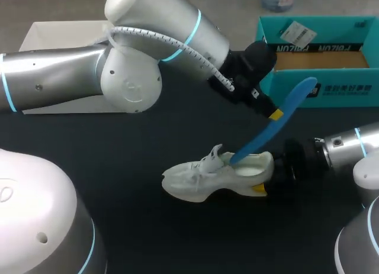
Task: Take the shoe out of the shoebox, open the shoe tongue, remove and reinsert the insole, then place the shoe into the shoebox
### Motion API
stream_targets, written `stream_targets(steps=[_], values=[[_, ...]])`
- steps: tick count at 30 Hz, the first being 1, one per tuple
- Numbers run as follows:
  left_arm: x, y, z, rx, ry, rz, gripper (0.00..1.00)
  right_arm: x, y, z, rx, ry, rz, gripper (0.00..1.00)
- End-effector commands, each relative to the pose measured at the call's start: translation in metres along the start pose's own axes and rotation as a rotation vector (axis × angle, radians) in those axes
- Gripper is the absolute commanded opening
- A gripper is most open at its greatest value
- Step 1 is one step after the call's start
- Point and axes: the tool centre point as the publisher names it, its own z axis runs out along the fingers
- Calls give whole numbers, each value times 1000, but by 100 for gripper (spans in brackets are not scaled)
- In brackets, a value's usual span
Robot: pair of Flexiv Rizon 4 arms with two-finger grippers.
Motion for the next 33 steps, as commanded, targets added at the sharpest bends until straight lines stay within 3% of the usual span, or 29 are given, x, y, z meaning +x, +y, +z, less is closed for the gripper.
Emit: stream_targets(steps=[1, 4, 8, 15, 22, 33], values=[[0, 1, 0, 2, 1, 0, 0, 0, -4, 2, 3, -1, 0, 0], [-1, 1, 2, -23, 21, -27, 0, 0, -4, 2, 3, -1, 0, 0], [4, 0, -7, -49, 219, -200, 0, 0, -4, 2, 3, -1, 0, 0], [10, -3, -40, 24, 378, -337, 0, 0, -4, 2, 3, -1, 0, 0], [38, -7, -65, 120, 537, -356, 0, 0, -4, 2, 3, -1, 0, 0], [61, -13, -108, 301, 622, -262, 0, 0, -4, 2, 3, -1, 0, 0]])
